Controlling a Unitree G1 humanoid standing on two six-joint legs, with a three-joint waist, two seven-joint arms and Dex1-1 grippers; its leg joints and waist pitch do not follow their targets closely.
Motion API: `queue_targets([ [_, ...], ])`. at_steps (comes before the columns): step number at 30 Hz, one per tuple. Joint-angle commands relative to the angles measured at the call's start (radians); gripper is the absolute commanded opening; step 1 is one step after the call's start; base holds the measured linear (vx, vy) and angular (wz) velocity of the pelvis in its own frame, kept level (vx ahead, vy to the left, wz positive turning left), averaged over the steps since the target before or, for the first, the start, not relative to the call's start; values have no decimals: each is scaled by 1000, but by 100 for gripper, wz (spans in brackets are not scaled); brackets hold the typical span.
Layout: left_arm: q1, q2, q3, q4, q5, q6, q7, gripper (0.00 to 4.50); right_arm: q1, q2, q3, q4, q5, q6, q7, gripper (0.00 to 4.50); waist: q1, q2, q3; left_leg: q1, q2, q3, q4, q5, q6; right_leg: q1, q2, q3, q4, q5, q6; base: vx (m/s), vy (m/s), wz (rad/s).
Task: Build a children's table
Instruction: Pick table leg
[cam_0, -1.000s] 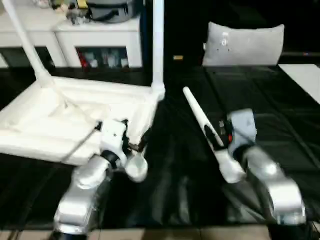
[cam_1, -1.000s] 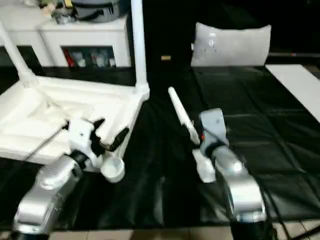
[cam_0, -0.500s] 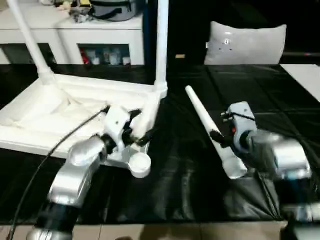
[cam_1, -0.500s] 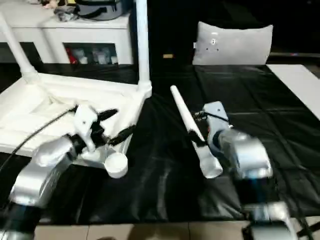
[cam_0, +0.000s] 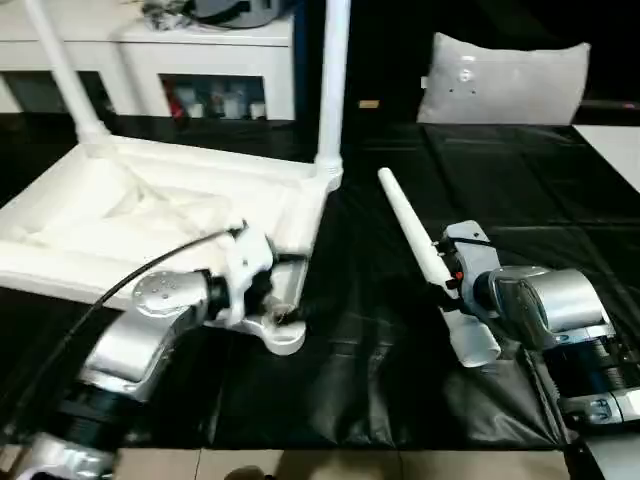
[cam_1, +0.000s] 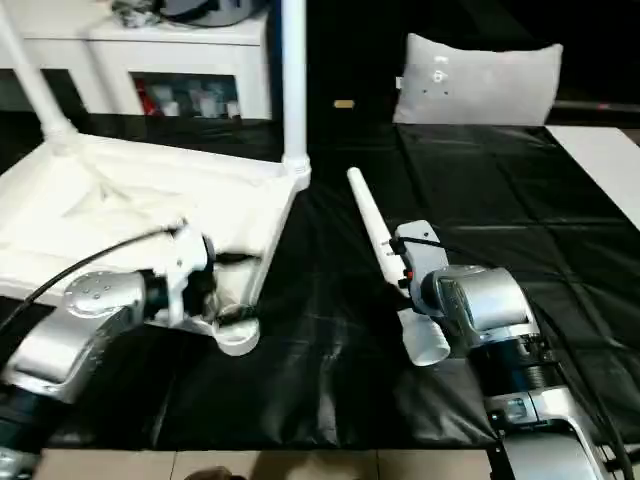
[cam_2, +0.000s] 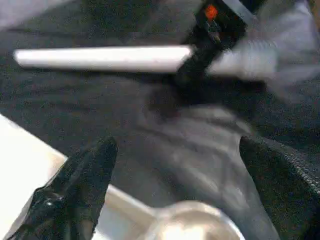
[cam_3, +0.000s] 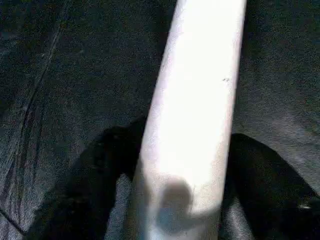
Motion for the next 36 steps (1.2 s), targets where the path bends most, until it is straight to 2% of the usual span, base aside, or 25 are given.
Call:
queue_targets([
  [1, 8, 11, -11, -36, -8, 29, -19, 450, -1, -7, 15, 23, 9, 15, 14, 299, 3, -5, -56, 17, 81, -20, -72, -117, -18, 38, -112, 59, -78, -52, -225, 0, 0, 0],
  [3, 16, 17, -10, -55, -18, 43, -19, 450, -1, -11, 10, 30, 15, 15, 16, 288, 3, -10, -54, 17, 82, -19, -74, -126, -24, 37, -111, 59, -81, -73, -221, 0, 0, 0],
  [4, 18, 19, -10, -60, -20, 46, -19, 450, -2, -11, 8, 32, 16, 15, 16, 280, 5, -7, -55, 19, 82, -18, -74, -129, -30, 35, -112, 59, -81, -76, -219, 0, 0, 0],
  [5, 21, 19, -8, -65, -22, 50, -16, 450, -2, -11, 5, 35, 17, 14, 17, 280, 5, -8, -55, 18, 81, -17, -74, -124, -31, 36, -111, 60, -81, -65, -218, 0, 0, 0],
  [7, 25, 19, -4, -74, -27, 58, -12, 450, -2, -11, 2, 36, 17, 14, 18, 248, 4, -10, -56, 16, 81, -18, -75, -115, -32, 38, -111, 60, -79, -43, -216, 0, 0, 0],
  [9, 32, 16, 3, -88, -31, 72, -6, 450, 0, -7, -10, 37, 18, 14, 17, 243, 4, -6, -57, 15, 80, -17, -74, -112, -33, 39, -111, 60, -78, -26, -216, 0, 0, 0],
  [11, 37, 13, 7, -98, -35, 86, -1, 450, 2, -5, -20, 35, 20, 15, 14, 214, 3, -9, -57, 14, 78, -17, -73, -108, -29, 41, -111, 61, -79, -19, -216, 0, 0, 0],
  [15, 32, 3, 12, -112, -55, 151, 18, 450, 9, -2, -47, 26, 29, 16, 3, 194, 3, -9, -57, 16, 78, -15, -72, -109, -28, 38, -108, 60, -79, -22, -222, 0, 0, 0],
  [17, 7, -27, 33, -95, -61, 149, 54, 450, 11, 5, -90, 12, 41, 12, -14, 186, 2, -5, -57, 15, 78, -15, -72, -115, -30, 39, -108, 61, -82, -27, -221, 0, 0, 0],
  [19, -5, -46, 46, -92, -67, 153, 75, 450, 11, 11, -128, 4, 48, -2, -30, 185, 3, -7, -58, 15, 78, -16, -73, -110, -30, 41, -107, 60, -81, -17, -225, 0, 0, 0],
  [20, -13, -60, 58, -90, -75, 159, 92, 450, 14, 17, -155, -4, 51, -37, -45, 185, 3, -4, -58, 14, 79, -16, -72, -108, -32, 41, -108, 60, -81, -9, -225, 0, 0, 0],
  [21, -25, -84, 79, -87, -89, 166, 121, 450, 17, 37, -211, -19, 74, -112, -60, 184, 4, 7, -59, 14, 78, -17, -70, -109, -35, 40, -109, 60, -78, -2, -226, 0, 0, 0],
  [22, -31, -96, 90, -86, -95, 167, 136, 450, 20, 46, -236, -27, 86, -154, -63, 184, 3, -3, -60, 14, 79, -15, -69, -119, -38, 41, -110, 60, -81, 2, -227, 0, 0, 0],
  [23, -47, -126, 116, -81, -109, 169, 176, 450, 28, 70, -298, -47, 120, -265, -67, 184, 5, 3, -61, 12, 78, -15, -68, -110, -32, 44, -112, 61, -79, 18, -229, 0, 0, 0],
  [24, -57, -143, 130, -78, -120, 170, 195, 450, 29, 83, -328, -57, 143, -313, -63, 184, 6, 4, -61, 12, 79, -14, -67, -114, -30, 42, -113, 61, -79, 23, -231, 0, 0, 0],
  [25, -66, -160, 144, -77, -133, 173, 213, 450, 28, 93, -357, -64, 166, -335, -58, 184, 4, 0, -63, 11, 78, -13, -66, -110, -19, 46, -113, 60, -80, 33, -237, 0, 0, 0],
  [26, -87, -198, 176, -78, -167, 186, 255, 450, 17, 118, -428, -75, 225, -346, -50, 184, 5, 5, -63, 10, 77, -14, -65, -89, -8, 46, -107, 59, -76, 59, -239, 0, 0, 0],
  [27, -87, -198, 176, -78, -167, 186, 255, 450, 17, 118, -428, -75, 225, -346, -50, 184, 4, 4, -63, 9, 77, -15, -65, -79, 5, 47, -107, 57, -75, 78, -246, 0, 0, 0],
  [28, -103, -223, 195, -75, -184, 191, 282, 450, 8, 137, -474, -87, 270, -360, -38, 184, 5, 5, -64, 9, 76, -15, -65, -76, 9, 47, -105, 56, -74, 80, -248, 0, 0, 0],
  [29, -142, -263, 228, -63, -211, 204, 329, 450, -6, 163, -536, -128, 357, -376, 15, 184, 4, 5, -64, 8, 74, -12, -62, -81, 20, 48, -106, 57, -75, 85, -256, 0, 0, 0],
  [30, -146, -267, 231, -61, -214, 206, 334, 450, -7, 166, -540, -133, 366, -377, 22, 184, 6, 4, -63, 8, 74, -11, -61, -85, 27, 48, -107, 57, -78, 79, -256, 0, 0, 0],
  [31, -177, -294, 256, -51, -242, 225, 363, 450, -18, 182, -570, -167, 431, -362, 69, 184, 6, 5, -64, 7, 75, -14, -62, -77, 34, 49, -104, 54, -78, 72, -252, 0, 0, 0],
  [32, -191, -307, 269, -47, -256, 235, 376, 450, -23, 190, -583, -182, 461, -349, 88, 184, 6, 4, -64, 6, 75, -15, -61, -70, 43, 50, -104, 54, -75, 79, -255, 0, 0, 0],
  [34, -232, -349, 309, -49, -320, 282, 401, 450, -27, 204, -587, -231, 549, -335, 152, 184, 8, 5, -64, 6, 75, -13, -59, -59, 52, 49, -105, 53, -77, 74, -255, 0, 0, 0],
  [36, -247, -363, 322, -50, -343, 296, 408, 450, -27, 206, -582, -247, 578, -332, 173, 184, 10, 3, -63, 5, 75, -13, -59, -53, 60, 50, -106, 53, -79, 66, -258, 0, 0, 0],
])
